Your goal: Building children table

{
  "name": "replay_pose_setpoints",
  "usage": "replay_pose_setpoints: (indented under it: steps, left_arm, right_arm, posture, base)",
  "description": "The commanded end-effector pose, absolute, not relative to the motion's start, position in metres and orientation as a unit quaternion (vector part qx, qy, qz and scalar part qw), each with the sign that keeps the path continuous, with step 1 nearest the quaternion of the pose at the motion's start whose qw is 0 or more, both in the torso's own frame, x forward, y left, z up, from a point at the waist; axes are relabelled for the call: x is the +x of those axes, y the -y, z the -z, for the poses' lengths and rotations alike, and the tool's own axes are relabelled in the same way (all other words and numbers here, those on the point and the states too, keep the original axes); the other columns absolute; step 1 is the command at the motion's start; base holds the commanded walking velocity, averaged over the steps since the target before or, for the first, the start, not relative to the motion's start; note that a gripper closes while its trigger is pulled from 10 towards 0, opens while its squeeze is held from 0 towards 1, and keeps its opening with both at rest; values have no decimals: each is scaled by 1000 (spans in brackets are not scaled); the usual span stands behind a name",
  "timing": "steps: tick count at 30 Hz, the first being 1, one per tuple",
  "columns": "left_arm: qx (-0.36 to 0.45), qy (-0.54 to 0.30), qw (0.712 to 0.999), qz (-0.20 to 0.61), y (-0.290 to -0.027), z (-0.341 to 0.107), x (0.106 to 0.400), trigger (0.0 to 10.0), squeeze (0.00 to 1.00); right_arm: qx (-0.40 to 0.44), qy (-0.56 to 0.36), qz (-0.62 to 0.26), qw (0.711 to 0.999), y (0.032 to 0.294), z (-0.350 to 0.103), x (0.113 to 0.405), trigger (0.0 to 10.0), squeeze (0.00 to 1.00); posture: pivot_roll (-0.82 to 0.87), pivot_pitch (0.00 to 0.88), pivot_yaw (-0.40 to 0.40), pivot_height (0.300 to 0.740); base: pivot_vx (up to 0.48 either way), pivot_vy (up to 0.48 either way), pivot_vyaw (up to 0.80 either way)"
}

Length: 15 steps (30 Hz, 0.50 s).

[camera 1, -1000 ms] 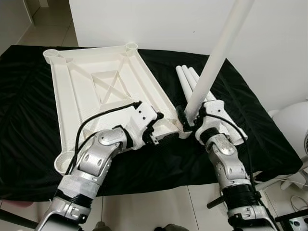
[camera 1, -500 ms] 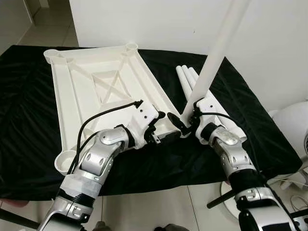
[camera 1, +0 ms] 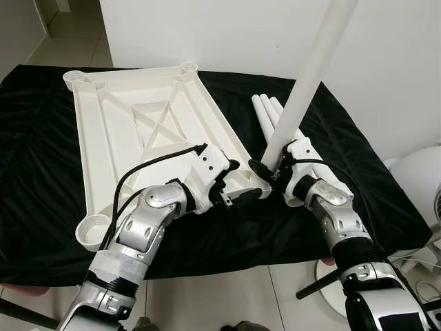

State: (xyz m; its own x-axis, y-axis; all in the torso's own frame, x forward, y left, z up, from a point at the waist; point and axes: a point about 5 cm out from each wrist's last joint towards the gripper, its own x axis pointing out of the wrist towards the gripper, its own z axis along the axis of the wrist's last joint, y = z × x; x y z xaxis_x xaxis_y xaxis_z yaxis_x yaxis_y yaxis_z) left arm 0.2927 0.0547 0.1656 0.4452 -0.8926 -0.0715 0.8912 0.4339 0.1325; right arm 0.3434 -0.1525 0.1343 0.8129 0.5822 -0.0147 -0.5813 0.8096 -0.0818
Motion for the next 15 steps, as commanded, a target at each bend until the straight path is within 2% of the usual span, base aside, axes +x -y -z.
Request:
replay_pose_setpoints:
  steps: [1, 6, 7, 12, 15]
  left_arm:
    - [77, 3, 854, 514, -53, -166, 294, 10000, 0]
    - [77, 3, 854, 514, -53, -166, 293, 10000, 0]
    - [76, 1, 854, 515, -53, -165, 293, 10000, 0]
    - [76, 0, 853, 516, -53, -165, 293, 10000, 0]
    - [76, -2, 852, 518, -53, -165, 292, 10000, 0]
  right_arm:
    - [-34, -26, -274, 961, 157, -118, 340, 10000, 0]
    - [-21, -30, -249, 968, 154, -114, 339, 10000, 0]
    - [-5, -36, -220, 975, 150, -110, 338, 10000, 0]
    - [10, -41, -207, 977, 146, -107, 337, 10000, 0]
    - [24, -46, -159, 986, 142, -107, 340, 10000, 0]
  posture:
    - [55, 0, -93, 740]
    - [50, 0, -92, 740]
    - [48, 0, -89, 740]
    - [47, 0, -86, 740]
    - [50, 0, -90, 740]
  base:
    - [0, 0, 0]
    - [0, 0, 0]
    - [0, 0, 0]
    - [0, 0, 0]
    - [0, 0, 0]
